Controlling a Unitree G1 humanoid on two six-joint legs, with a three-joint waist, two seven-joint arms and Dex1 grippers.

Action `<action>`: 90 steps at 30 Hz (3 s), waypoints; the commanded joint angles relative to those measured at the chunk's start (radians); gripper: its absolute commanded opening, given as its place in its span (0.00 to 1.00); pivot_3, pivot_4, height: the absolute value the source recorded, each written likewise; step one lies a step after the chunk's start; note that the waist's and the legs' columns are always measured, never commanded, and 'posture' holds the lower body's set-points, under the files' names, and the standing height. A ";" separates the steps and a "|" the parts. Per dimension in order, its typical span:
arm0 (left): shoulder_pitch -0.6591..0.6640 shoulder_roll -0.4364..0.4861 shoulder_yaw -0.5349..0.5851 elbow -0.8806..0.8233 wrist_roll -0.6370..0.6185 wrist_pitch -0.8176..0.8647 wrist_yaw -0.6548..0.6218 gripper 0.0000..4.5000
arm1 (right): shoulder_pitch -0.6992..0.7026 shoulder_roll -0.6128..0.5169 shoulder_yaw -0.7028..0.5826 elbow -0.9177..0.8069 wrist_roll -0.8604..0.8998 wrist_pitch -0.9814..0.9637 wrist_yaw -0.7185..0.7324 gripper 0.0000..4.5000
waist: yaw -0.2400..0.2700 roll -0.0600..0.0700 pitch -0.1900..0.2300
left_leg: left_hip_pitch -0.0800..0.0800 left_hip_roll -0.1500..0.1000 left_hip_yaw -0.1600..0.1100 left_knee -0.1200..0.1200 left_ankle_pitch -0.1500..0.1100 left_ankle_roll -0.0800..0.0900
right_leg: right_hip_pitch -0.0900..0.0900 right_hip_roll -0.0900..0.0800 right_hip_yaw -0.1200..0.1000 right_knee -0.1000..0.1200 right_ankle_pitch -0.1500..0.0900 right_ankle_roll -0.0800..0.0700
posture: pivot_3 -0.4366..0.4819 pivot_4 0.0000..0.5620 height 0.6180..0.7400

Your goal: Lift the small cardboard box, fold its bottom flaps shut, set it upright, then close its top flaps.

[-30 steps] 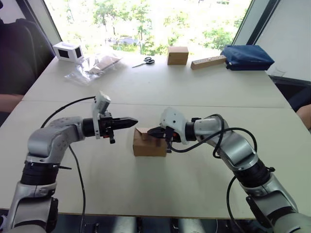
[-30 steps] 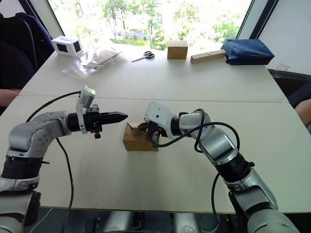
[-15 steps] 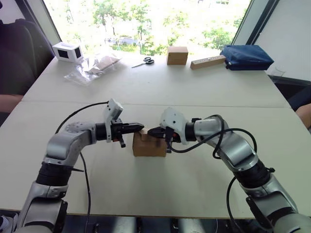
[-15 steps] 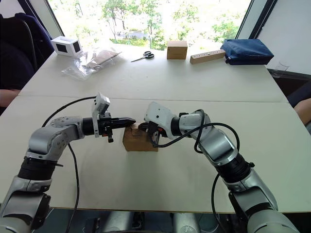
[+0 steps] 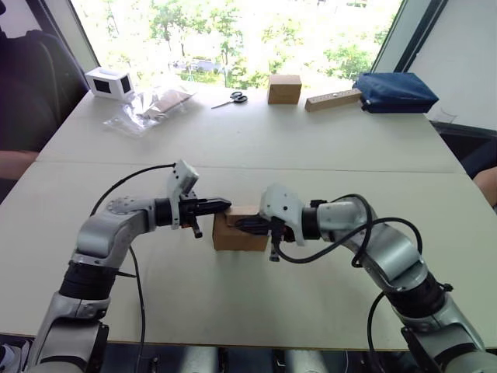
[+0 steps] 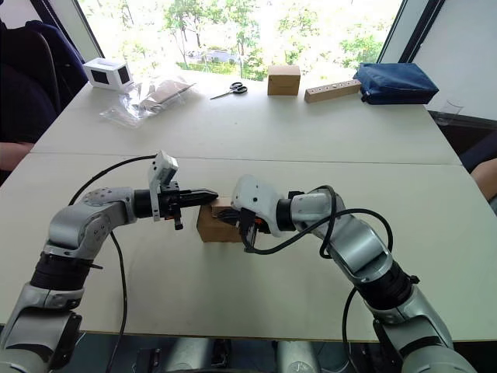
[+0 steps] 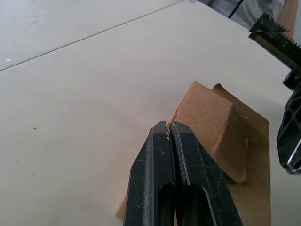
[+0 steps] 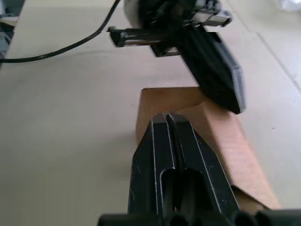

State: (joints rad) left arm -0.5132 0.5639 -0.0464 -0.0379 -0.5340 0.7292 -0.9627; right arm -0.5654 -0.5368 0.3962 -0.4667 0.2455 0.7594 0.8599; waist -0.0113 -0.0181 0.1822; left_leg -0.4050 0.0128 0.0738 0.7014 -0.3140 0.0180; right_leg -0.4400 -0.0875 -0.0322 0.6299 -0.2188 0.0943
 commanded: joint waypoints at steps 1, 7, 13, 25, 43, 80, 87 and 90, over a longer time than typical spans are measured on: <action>-0.001 -0.002 0.009 -0.016 -0.013 0.009 -0.002 0.01 | -0.026 -0.010 0.022 -0.012 -0.036 0.000 -0.018 0.00 | 0.000 0.000 0.000 | 0.000 0.000 0.000 0.000 0.000 0.000 | 0.000 0.000 0.000 0.000 0.000 0.000 | 0.48 0.27 1.00; 0.008 0.003 0.010 -0.027 -0.024 0.023 -0.005 0.01 | -0.034 -0.015 0.046 0.010 -0.081 -0.012 -0.027 0.00 | 0.000 0.000 0.000 | 0.000 0.000 0.000 0.000 0.000 0.000 | 0.000 0.000 0.000 0.000 0.000 0.000 | 0.48 0.27 1.00; 0.011 0.004 0.006 -0.026 -0.027 0.025 -0.007 0.01 | -0.043 -0.016 0.067 0.033 -0.121 -0.020 -0.032 0.00 | 0.001 0.000 0.000 | 0.000 0.000 0.000 0.000 0.000 0.000 | 0.000 0.000 0.000 0.000 0.000 0.000 | 0.48 0.27 1.00; 0.021 0.003 0.000 -0.029 -0.029 0.021 -0.012 0.01 | -0.055 -0.002 0.086 0.073 -0.177 -0.044 -0.040 0.00 | 0.001 0.000 0.000 | 0.000 0.000 0.000 0.000 0.000 0.000 | 0.000 0.000 0.000 0.000 0.000 0.000 | 0.48 0.27 1.00; 0.031 0.058 -0.083 -0.017 0.090 -0.081 -0.045 0.01 | -0.011 0.017 -0.023 0.012 -0.059 0.017 -0.007 0.00 | 0.001 0.000 0.000 | 0.000 0.000 0.000 0.000 0.000 0.000 | 0.000 0.000 0.000 0.000 0.000 0.000 | 0.48 0.27 1.00; 0.046 0.060 -0.104 -0.166 0.086 -0.029 0.037 0.01 | 0.015 0.001 0.000 0.136 -0.112 -0.126 -0.060 0.00 | 0.000 0.000 0.000 | 0.001 0.000 0.000 0.000 0.000 0.000 | 0.000 0.000 0.000 0.000 0.000 0.000 | 0.48 0.27 1.00; 0.057 0.059 -0.100 -0.178 0.087 -0.033 0.033 0.01 | 0.013 0.009 0.000 0.140 -0.127 -0.127 -0.060 0.00 | 0.000 0.000 0.000 | 0.001 0.000 0.000 0.000 0.000 0.000 | 0.000 0.000 0.000 0.000 0.000 0.000 | 0.48 0.27 1.00; 0.059 0.049 -0.077 -0.184 0.063 -0.005 0.043 0.01 | 0.013 0.009 -0.003 0.141 -0.129 -0.127 -0.060 0.00 | 0.000 0.000 0.000 | 0.001 0.000 0.000 0.000 0.000 0.000 | 0.000 0.000 0.000 0.000 0.000 0.000 | 0.48 0.27 1.00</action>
State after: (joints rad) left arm -0.4646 0.6194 -0.1440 -0.2076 -0.4524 0.7087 -0.9294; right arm -0.5463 -0.5296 0.3947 -0.3280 0.1290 0.6333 0.7986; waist -0.0110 -0.0182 0.1820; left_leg -0.4043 0.0129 0.0739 0.7010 -0.3138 0.0177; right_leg -0.4395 -0.0873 -0.0321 0.6297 -0.2189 0.0942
